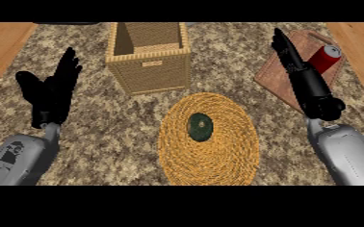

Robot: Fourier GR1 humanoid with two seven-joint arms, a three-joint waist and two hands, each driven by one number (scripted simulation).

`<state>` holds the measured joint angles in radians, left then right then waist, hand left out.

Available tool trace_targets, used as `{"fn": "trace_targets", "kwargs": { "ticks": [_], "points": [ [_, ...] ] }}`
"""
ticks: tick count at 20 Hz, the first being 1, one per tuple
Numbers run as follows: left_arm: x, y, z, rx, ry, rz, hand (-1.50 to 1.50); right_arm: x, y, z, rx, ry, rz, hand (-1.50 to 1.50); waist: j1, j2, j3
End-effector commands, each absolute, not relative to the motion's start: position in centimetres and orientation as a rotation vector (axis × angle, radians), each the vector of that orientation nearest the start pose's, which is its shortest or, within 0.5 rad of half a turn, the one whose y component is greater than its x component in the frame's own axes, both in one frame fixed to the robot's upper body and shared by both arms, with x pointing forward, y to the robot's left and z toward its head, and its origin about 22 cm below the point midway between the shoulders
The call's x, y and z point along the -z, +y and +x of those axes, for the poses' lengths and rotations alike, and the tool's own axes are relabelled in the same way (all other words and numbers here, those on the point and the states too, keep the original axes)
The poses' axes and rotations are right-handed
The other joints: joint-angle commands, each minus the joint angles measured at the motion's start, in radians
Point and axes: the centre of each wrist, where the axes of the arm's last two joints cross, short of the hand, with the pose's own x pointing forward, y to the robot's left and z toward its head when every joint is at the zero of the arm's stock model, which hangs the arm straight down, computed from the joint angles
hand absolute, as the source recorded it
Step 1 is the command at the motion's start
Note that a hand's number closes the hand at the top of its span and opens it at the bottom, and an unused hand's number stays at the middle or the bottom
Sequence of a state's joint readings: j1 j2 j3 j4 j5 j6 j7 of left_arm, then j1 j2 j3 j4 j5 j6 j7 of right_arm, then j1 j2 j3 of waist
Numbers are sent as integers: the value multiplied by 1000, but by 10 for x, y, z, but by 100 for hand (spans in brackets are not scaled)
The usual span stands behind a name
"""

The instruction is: Pick the squash from the placemat and place it in the basket

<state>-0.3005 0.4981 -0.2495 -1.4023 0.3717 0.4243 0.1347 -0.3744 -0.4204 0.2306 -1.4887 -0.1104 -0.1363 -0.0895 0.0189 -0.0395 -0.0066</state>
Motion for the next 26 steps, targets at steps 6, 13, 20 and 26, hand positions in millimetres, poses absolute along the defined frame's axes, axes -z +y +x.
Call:
{"fn": "trace_targets", "kwargs": {
  "ticks": [6,13,20,26],
  "points": [
    [19,257,262,76,-1146,127,0,-120,-98,302,-665,-1879,880,150,128,83,8],
    [48,281,217,32,-1017,144,0,-78,-24,226,-1128,-1824,1058,-150,13,36,7],
    [51,290,209,29,-1021,173,0,-150,-65,273,-1430,-2049,244,-150,-24,23,5],
    [59,286,200,21,-1012,173,0,-242,-91,284,-1683,-2032,-72,-150,-23,32,4]
  ]
}}
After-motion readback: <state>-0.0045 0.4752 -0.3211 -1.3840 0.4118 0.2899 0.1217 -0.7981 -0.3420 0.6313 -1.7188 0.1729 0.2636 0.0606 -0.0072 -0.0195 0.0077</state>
